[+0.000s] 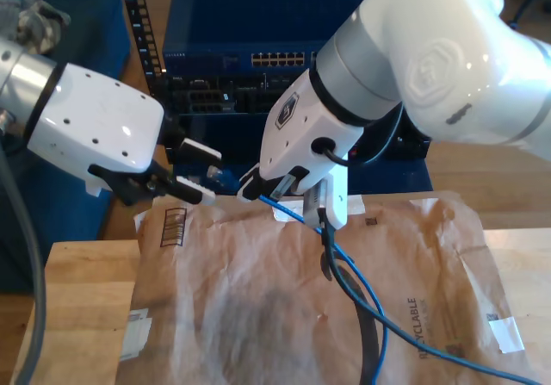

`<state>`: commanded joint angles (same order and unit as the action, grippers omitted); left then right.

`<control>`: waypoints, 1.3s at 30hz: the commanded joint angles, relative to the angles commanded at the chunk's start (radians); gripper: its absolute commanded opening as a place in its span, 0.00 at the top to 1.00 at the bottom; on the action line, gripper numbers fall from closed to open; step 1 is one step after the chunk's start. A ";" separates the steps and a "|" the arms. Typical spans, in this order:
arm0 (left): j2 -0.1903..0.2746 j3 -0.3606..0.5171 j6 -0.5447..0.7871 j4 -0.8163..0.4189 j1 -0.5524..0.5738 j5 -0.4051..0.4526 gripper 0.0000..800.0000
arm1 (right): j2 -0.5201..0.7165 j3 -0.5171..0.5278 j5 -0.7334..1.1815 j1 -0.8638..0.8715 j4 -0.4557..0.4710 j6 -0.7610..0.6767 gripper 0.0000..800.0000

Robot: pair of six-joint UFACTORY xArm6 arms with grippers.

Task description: Grab the cable and plug it in

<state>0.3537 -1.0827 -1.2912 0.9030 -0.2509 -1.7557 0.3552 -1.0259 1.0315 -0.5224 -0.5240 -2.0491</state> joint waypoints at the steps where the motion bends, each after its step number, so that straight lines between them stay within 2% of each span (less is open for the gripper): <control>1: -0.017 -0.043 -0.012 0.008 0.000 -0.005 0.41 | 0.005 -0.009 0.005 0.000 0.002 0.000 1.00; 6: -0.087 -0.198 -0.064 0.055 0.002 -0.038 0.41 | 0.051 -0.061 0.063 0.066 -0.012 0.000 1.00; 15: -0.180 -0.364 -0.084 0.147 0.012 -0.048 0.42 | 0.106 -0.103 0.141 0.152 -0.087 0.000 1.00; 19: -0.235 -0.456 -0.098 0.190 0.014 -0.101 0.42 | 0.107 -0.103 0.141 0.152 -0.087 0.000 1.00; 21: -0.238 -0.494 -0.118 0.196 0.014 -0.132 0.42 | 0.109 -0.103 0.141 0.155 -0.087 0.000 1.00; 27: -0.238 -0.486 -0.153 0.212 0.028 -0.213 0.38 | 0.109 -0.107 0.138 0.192 -0.091 0.002 1.00; 31: -0.239 -0.450 -0.155 0.212 0.029 -0.215 0.38 | 0.107 -0.124 0.140 0.192 -0.118 0.002 1.00; 39: -0.239 -0.448 -0.155 0.213 0.031 -0.218 0.39 | 0.106 -0.152 0.140 0.189 -0.127 0.002 1.00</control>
<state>0.1143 -1.5307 -1.4461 1.1162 -0.2202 -1.9736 0.4611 -1.1778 1.1711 -0.3337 -0.6513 -2.0476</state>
